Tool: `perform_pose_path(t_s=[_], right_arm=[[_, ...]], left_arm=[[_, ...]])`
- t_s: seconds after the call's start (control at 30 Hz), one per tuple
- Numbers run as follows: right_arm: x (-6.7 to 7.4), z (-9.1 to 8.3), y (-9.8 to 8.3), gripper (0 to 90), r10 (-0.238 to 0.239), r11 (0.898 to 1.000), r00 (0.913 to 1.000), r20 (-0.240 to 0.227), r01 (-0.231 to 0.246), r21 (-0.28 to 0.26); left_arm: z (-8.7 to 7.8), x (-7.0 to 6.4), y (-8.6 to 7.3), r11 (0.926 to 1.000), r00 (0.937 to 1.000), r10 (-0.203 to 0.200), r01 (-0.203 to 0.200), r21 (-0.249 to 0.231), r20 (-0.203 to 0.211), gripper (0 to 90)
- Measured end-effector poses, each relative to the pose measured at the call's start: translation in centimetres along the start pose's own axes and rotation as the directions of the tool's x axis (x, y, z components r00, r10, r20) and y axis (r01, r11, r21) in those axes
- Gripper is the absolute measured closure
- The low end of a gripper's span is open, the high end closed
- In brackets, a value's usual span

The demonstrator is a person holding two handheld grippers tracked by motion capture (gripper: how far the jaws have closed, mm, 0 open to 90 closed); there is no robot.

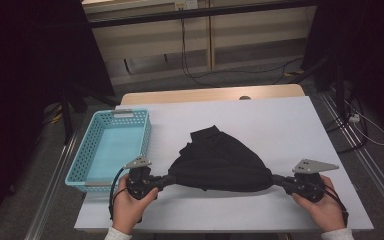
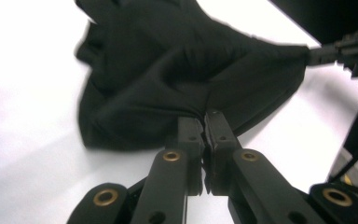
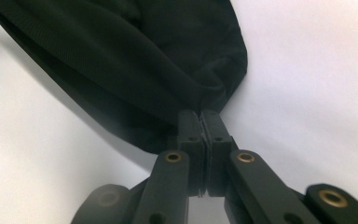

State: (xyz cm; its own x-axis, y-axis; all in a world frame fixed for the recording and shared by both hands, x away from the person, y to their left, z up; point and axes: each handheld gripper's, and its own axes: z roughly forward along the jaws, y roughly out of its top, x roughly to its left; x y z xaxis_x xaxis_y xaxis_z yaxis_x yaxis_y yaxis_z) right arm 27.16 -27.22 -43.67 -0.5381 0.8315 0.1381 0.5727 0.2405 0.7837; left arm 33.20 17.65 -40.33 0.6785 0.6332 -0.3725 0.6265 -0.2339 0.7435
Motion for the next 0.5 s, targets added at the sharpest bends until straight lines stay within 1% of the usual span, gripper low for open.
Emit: perform_pose_path(t_s=[0.03, 0.1, 0.13, 0.17, 0.2, 0.23, 0.33, 0.4, 0.43, 0.47, 0.5], right_arm=[[-0.1, 0.3, 0.2, 89.7, 0.007, 1.0, 0.9999, 0.013, -0.006, -0.008], [-0.6, 1.1, 0.7, 89.6, 0.04, 0.999, 0.9989, 0.024, -0.04, 0.002], [-0.9, 1.5, 0.9, 89.6, 0.072, 0.997, 0.9971, 0.022, -0.072, 0.0], [-1.3, 1.9, 1.1, 89.6, 0.102, 0.995, 0.9947, 0.008, -0.102, 0.006], [-1.5, 2.2, 1.1, 89.6, 0.117, 0.993, 0.9931, 0.013, -0.117, 0.011], [-1.7, 2.4, 1.1, 89.5, 0.121, 0.993, 0.9924, 0.022, -0.121, 0.006], [-2.3, 3.0, 1.0, 89.2, 0.135, 0.991, 0.9904, 0.028, -0.136, 0.013], [-2.6, 3.4, 1.2, 89.7, 0.131, 0.991, 0.9904, 0.044, -0.131, 0.011], [-2.8, 3.7, 1.4, 89.8, 0.139, 0.99, 0.9891, 0.047, -0.14, 0.007], [-3.0, 3.9, 1.7, 89.8, 0.143, 0.99, 0.9879, 0.059, -0.144, 0.005], [-3.2, 4.1, 2.0, 89.8, 0.155, 0.988, 0.9851, 0.074, -0.155, -0.004]], left_arm=[[0.1, 0.1, 0.3, 1.0, 1.0, -0.003, 0.003, -0.002, -0.002, 87.2], [0.4, 0.5, 0.8, 0.9998, 0.9998, -0.014, 0.014, -0.011, -0.013, 87.1], [0.5, 0.7, 1.0, 0.9997, 0.9997, -0.015, 0.015, -0.017, -0.02, 87.2], [0.7, 0.8, 1.3, 0.9996, 0.9995, -0.022, 0.022, -0.019, -0.023, 87.2], [0.8, 1.0, 1.5, 0.9994, 0.9993, -0.032, 0.031, -0.017, -0.019, 87.2], [1.1, 1.2, 1.6, 0.9991, 0.999, -0.04, 0.039, -0.018, -0.022, 87.2], [1.9, 1.8, 2.1, 0.9985, 0.9981, -0.053, 0.053, -0.014, -0.031, 87.2], [2.4, 2.2, 2.7, 0.9975, 0.9969, -0.07, 0.069, -0.009, -0.036, 87.2], [2.5, 2.3, 3.1, 0.9964, 0.9956, -0.084, 0.083, -0.018, -0.042, 87.2], [2.7, 2.4, 3.4, 0.996, 0.9951, -0.088, 0.087, -0.022, -0.046, 87.2], [2.8, 2.5, 3.8, 0.9958, 0.9946, -0.091, 0.091, -0.014, -0.05, 87.2]])
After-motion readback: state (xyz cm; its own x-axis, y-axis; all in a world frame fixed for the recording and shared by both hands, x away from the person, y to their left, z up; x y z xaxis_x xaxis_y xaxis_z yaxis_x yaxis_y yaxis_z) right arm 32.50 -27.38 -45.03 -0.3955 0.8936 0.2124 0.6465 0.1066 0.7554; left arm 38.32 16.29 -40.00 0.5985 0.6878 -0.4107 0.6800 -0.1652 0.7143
